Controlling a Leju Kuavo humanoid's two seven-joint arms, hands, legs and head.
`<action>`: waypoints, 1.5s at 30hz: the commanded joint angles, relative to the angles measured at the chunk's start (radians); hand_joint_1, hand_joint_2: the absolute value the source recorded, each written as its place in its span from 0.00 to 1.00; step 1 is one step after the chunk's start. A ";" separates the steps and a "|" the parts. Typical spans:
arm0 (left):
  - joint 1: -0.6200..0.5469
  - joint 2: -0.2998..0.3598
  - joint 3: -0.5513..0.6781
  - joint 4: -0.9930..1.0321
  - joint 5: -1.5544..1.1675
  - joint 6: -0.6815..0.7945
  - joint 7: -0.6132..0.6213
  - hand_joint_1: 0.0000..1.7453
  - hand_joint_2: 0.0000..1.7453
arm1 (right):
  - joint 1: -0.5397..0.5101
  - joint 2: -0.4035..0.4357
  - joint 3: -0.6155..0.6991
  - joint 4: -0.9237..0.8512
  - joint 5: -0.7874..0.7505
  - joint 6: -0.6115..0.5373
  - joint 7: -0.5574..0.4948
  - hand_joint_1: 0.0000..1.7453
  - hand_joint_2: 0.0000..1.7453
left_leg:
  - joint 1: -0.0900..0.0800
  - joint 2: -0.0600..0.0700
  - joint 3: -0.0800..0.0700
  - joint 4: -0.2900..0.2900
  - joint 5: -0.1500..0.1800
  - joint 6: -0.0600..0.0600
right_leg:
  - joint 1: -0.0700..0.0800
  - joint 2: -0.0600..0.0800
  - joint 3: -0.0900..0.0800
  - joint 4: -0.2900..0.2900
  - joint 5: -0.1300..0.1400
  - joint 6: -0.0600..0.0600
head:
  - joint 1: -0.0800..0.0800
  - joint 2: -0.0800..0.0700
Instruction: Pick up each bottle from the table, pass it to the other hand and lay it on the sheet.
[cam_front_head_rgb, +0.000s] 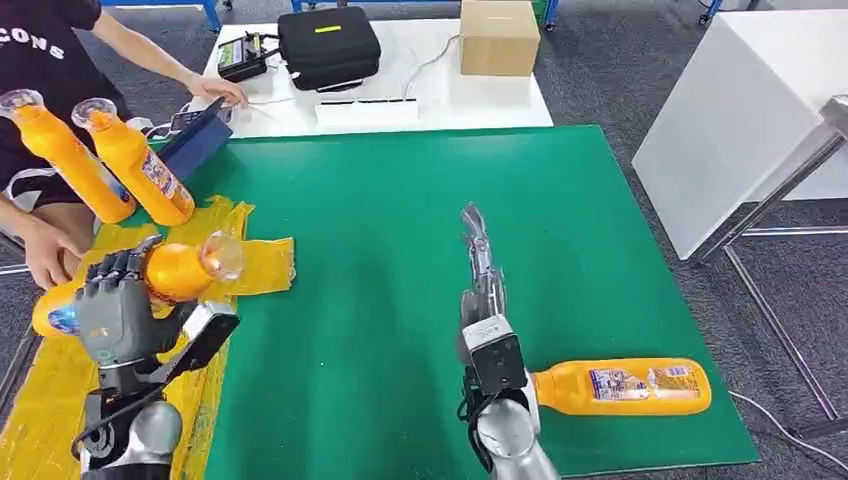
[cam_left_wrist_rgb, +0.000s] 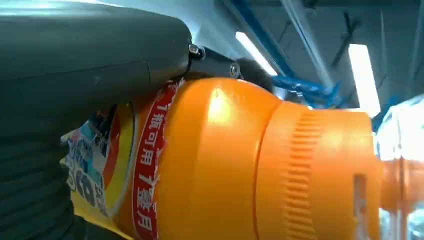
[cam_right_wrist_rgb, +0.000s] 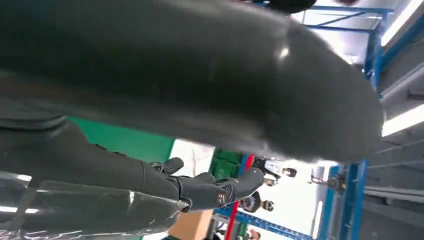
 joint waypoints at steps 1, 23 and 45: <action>-0.222 0.124 -0.053 0.628 -0.263 -0.052 0.145 1.00 1.00 | -0.031 -0.061 -0.014 -0.022 -0.040 0.023 0.001 0.00 0.00 | 0.000 -0.002 0.005 -0.003 0.001 -0.001 | 0.000 -0.003 0.006 -0.003 0.000 0.000 | 0.000 0.000; -0.261 0.104 0.030 0.798 -0.201 0.015 0.159 0.00 1.00 | -0.032 -0.069 -0.022 0.021 -0.054 0.016 -0.001 0.00 0.00 | 0.003 0.001 0.004 -0.002 0.004 -0.006 | 0.004 0.000 0.004 -0.001 0.003 -0.005 | 0.000 0.000; 0.046 -0.038 -0.117 0.013 0.474 -0.163 -0.277 0.00 1.00 | 0.026 -0.116 -0.036 -0.018 0.203 -0.006 0.060 0.00 0.00 | 0.004 0.001 0.001 0.001 0.003 -0.005 | 0.004 -0.002 0.002 -0.001 0.002 -0.006 | 0.000 0.000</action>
